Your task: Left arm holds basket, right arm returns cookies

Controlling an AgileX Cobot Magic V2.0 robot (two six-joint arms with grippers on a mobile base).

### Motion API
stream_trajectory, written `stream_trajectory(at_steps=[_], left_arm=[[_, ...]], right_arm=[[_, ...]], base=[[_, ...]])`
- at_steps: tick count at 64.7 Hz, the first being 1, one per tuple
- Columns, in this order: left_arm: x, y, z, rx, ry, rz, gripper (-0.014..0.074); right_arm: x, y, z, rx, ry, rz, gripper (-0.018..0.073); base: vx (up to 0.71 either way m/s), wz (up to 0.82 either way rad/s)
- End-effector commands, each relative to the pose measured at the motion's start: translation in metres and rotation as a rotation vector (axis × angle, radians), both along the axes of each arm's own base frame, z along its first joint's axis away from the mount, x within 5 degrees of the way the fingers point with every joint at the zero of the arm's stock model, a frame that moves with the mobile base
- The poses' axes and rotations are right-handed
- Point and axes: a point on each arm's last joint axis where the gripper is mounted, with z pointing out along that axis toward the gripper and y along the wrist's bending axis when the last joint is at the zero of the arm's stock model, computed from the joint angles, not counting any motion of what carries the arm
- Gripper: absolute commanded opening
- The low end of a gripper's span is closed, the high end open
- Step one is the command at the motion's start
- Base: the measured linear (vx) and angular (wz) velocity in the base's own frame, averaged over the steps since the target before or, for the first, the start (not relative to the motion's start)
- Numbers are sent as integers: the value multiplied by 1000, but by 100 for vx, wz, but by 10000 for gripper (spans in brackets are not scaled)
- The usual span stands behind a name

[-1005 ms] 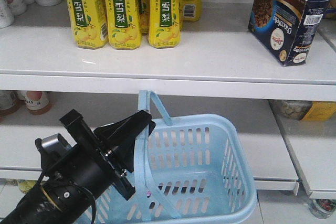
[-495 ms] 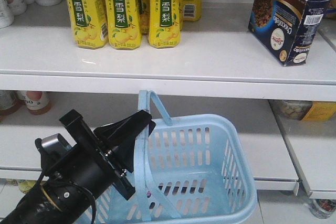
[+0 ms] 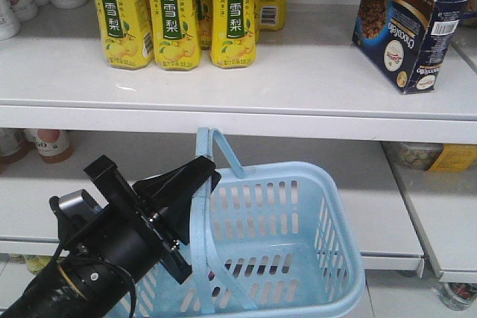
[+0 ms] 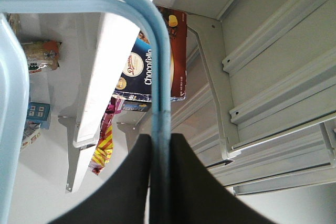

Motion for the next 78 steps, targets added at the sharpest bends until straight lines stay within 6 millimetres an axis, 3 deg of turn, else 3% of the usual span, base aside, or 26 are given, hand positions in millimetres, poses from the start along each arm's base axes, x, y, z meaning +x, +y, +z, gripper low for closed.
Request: stream_trajectory(at_steps=[1,23,52,78], left_arm=[[-3,9,39,-235,-234,47,-3],[-4,8,40,-233,-241,36,-3],[-26,15,58,-114,-215,-108,-3],[-67,62,35,-43,-200,-139,-3]], right_arm=[[-1,-2,14,3,-84,-19,-6],[-1,-2,14,3,-84,-19,-6],[-1,-2,14,3,-84,-19,-6],[-1,-2,14,3,-84,-19,-6]], base=[[0,0],[0,0],[0,0],[0,0]])
